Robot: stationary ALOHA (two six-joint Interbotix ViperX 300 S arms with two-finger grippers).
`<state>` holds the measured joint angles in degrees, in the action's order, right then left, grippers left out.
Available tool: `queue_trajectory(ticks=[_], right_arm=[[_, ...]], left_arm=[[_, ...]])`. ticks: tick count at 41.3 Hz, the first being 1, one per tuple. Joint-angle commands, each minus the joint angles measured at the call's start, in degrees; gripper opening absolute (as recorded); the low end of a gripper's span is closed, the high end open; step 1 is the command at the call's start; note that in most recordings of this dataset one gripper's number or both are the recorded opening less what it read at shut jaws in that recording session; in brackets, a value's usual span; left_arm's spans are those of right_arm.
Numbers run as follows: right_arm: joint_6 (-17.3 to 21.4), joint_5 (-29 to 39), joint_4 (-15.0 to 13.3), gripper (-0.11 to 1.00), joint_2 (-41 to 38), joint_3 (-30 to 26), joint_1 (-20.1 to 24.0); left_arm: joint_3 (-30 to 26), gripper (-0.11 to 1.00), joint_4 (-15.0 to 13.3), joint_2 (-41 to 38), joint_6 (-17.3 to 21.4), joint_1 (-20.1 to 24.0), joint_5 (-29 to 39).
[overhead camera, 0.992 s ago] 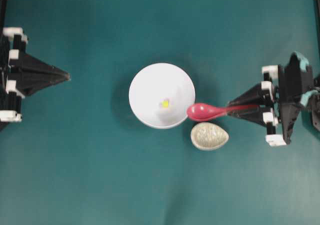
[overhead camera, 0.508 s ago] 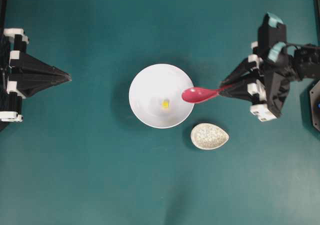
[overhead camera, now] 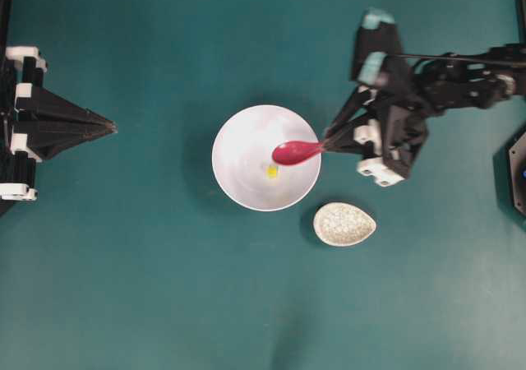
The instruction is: Scoop the yellow hexagonal prism block from the bowl with a spoon using the right arm.
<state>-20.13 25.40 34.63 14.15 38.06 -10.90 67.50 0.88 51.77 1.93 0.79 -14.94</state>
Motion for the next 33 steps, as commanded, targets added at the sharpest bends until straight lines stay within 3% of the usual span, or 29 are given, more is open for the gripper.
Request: queue_trajectory(ticks=[1,9,14,26,33], right_arm=[[0.09,2.29,0.0,0.24,-2.11,-4.39,-0.35],[0.18,6.86,-0.53,0.25,-6.24,-9.32,-0.88],[2.37,9.4,-1.32,0.24,-7.65,-11.25,-1.49],[12.39,18.9,-9.84,0.24,-9.32,-13.62,-2.2],[14.94,21.36,-11.78,0.24,-10.11,-14.59,-2.11]], left_arm=[[-1.58,0.0,0.18,-0.35,0.09,0.0,0.18],[-1.58,0.0,0.18,-0.18,0.09,0.0,1.67],[-1.58,0.0,0.18,-0.18,0.09,0.0,1.76],[-1.49,0.0,0.18,-0.53,0.09,2.29,2.02],[-1.58,0.0,0.18,-1.05,0.0,2.99,2.11]])
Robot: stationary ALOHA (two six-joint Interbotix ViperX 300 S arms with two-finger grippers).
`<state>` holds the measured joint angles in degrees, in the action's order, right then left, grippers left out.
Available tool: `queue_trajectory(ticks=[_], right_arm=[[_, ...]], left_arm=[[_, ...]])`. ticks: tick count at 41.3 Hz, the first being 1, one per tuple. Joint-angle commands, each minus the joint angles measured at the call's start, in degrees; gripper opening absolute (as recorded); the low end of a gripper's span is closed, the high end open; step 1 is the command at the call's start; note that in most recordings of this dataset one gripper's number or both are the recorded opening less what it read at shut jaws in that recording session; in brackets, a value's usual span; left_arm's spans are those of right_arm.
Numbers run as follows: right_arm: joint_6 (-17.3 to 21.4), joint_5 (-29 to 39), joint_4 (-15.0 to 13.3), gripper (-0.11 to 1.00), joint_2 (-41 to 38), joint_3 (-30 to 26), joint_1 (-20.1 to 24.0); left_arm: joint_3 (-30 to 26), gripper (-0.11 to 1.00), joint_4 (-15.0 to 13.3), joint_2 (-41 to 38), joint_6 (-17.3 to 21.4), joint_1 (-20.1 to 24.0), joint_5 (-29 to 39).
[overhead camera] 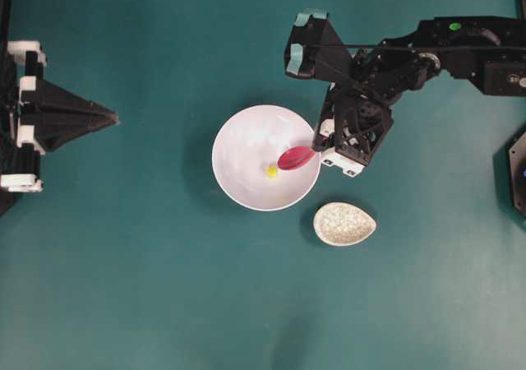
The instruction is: Scoop the yellow hexagonal prism block from the bowl with a spoon using the right arm.
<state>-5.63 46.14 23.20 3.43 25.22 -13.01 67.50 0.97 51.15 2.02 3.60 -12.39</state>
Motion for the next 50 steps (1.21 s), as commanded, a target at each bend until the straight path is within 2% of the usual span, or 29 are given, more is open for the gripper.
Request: queue_trajectory(ticks=[1,9,17,50], right_arm=[[0.44,0.97,-0.35,0.24,0.53,-1.93,-0.09],[0.62,4.39,-0.35,0.25,-0.44,-3.34,0.0],[0.79,4.83,-0.35,0.24,-1.49,-4.66,0.62],[1.49,2.2,-0.26,0.24,-4.83,-4.83,2.72]], left_arm=[[-1.58,0.0,0.09,-0.44,-0.09,0.18,-0.53],[-1.58,0.0,0.09,-0.35,-0.09,0.18,-0.53],[-1.58,0.0,0.09,-0.09,-0.26,0.09,-0.53],[-1.58,0.0,0.09,1.41,-1.05,0.18,-0.18]])
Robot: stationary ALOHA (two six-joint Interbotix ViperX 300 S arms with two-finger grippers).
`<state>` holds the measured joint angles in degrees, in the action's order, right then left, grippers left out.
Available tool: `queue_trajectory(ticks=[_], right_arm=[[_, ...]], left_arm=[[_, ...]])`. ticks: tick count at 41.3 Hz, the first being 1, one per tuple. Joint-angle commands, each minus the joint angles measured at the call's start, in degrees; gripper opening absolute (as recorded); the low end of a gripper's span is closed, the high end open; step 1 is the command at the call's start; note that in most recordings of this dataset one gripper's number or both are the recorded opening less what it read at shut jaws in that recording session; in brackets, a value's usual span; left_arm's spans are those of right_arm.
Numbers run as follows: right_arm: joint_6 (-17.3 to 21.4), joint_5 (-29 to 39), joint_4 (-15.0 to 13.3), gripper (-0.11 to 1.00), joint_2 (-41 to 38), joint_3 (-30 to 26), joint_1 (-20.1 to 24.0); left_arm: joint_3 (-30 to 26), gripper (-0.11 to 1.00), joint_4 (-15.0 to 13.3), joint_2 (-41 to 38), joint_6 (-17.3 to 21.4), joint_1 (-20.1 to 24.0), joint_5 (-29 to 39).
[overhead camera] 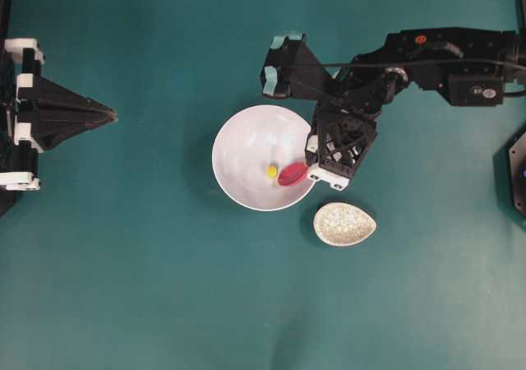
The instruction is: Scoop the yellow hexagonal prism block from the bowl with a spoon using the right arm.
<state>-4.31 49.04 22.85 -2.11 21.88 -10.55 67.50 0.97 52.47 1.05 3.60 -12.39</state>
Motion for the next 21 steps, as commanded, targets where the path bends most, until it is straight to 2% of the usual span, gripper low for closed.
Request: queue_trajectory(ticks=[1,21], right_arm=[[0.18,-0.97,0.09,0.24,0.62,-1.49,0.26],[-0.09,-7.73,0.0,0.25,-1.85,-1.49,0.35]], left_arm=[[-1.58,0.0,0.09,0.18,-0.09,0.18,-0.18],[-1.67,0.0,0.0,0.97,-0.53,0.18,1.05]])
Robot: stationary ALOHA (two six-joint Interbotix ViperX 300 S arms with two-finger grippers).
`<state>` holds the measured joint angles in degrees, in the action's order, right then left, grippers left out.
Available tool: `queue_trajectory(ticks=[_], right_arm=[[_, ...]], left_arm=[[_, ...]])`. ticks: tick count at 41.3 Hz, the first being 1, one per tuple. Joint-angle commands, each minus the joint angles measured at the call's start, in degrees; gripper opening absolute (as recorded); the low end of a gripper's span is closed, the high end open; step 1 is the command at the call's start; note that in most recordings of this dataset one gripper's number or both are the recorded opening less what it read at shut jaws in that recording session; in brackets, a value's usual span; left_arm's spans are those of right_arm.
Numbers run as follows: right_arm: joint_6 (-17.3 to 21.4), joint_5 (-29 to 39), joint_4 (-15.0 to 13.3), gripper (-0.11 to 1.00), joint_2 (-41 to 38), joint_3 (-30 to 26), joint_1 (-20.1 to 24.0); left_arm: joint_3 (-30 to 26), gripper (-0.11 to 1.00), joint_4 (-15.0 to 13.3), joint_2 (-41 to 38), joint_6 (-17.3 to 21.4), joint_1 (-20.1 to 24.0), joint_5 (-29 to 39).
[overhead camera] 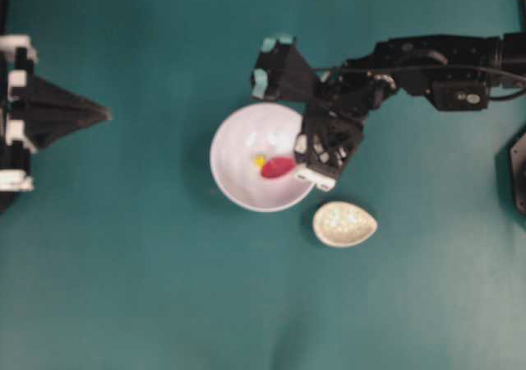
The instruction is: Scoop the yellow hexagonal prism block from the bowl with a spoon using the right arm.
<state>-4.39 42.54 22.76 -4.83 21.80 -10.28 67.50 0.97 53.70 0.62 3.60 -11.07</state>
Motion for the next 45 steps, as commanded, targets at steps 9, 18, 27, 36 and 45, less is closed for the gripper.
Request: queue_trajectory(ticks=[9,18,27,36,45], right_arm=[[-0.35,-5.01,-0.09,0.24,0.53,-1.05,0.09],[-0.44,-9.14,-0.18,0.24,0.53,0.53,0.09],[-0.44,-12.92,-0.18,0.24,0.53,2.9,0.09],[-0.53,-16.44,-0.35,0.24,0.53,4.31,0.09],[-0.44,-17.93,-3.25,0.24,0.53,4.39,0.09]], left_arm=[[-1.67,0.0,0.0,0.09,-0.18,0.18,0.09],[-1.67,0.0,-0.09,0.26,-0.18,0.18,0.35],[-1.76,0.0,-0.18,0.35,-0.7,0.09,0.26],[-1.76,0.0,-0.18,0.26,-0.88,0.09,0.26],[-1.85,0.0,-0.18,0.35,-0.97,0.09,0.35]])
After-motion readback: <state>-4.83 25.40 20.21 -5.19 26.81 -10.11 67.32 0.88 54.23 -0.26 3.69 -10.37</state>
